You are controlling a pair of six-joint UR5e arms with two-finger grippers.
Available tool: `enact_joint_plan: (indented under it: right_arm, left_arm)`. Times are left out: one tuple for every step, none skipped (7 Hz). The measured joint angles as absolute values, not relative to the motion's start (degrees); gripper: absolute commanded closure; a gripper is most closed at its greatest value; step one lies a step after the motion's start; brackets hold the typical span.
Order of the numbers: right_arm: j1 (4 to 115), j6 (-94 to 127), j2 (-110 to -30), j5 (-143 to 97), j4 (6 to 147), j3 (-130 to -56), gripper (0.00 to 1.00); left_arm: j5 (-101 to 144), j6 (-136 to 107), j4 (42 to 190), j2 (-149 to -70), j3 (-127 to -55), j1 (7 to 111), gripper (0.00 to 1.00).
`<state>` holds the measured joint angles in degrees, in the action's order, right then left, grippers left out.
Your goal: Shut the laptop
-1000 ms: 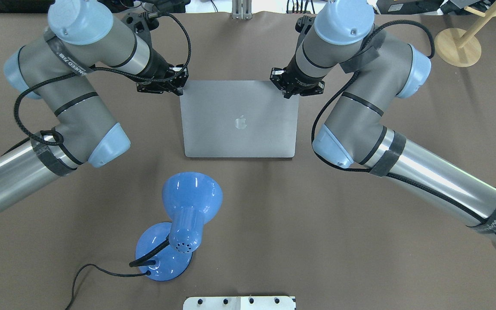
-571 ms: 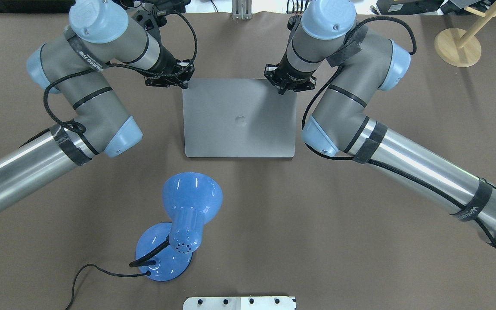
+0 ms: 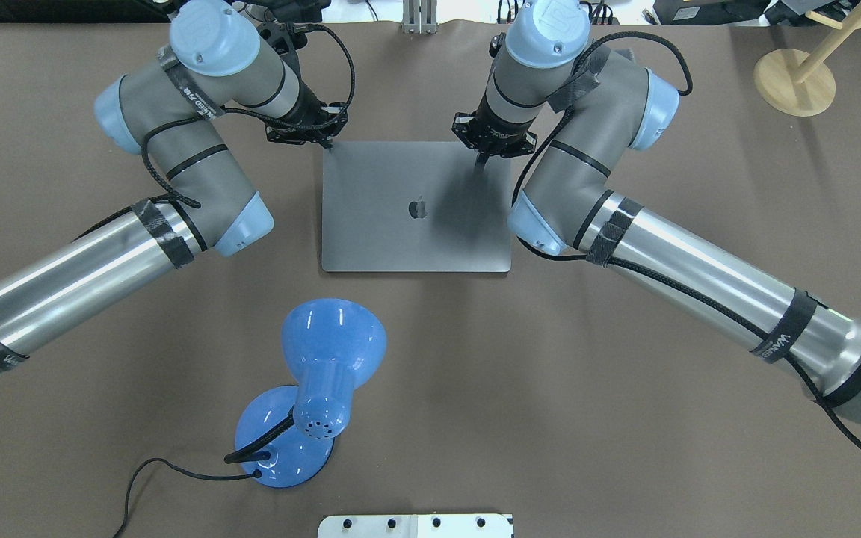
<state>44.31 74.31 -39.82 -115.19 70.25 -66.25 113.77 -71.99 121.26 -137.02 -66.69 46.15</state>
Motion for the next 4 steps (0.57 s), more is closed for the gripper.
enact_joint_plan:
  right_arm:
    - [44.27, 74.21, -39.54, -115.61, 70.09, -64.91, 1.00]
    - [44.24, 74.14, -39.38, -116.16, 69.71, -63.90, 1.00]
    - [44.23, 74.11, -39.33, -116.80, 69.23, -63.13, 1.00]
    - [44.23, 74.11, -39.30, -117.36, 69.01, -62.68, 1.00]
  left_arm:
    - [113.65, -71.82, 121.42, -137.53, -65.45, 45.72, 1.00]
    - [113.49, -71.75, 121.67, -137.87, -64.53, 45.29, 1.00]
    - [113.42, -71.73, 121.82, -138.01, -64.02, 44.94, 1.00]
    - [113.39, -71.72, 121.88, -138.08, -63.76, 44.70, 1.00]
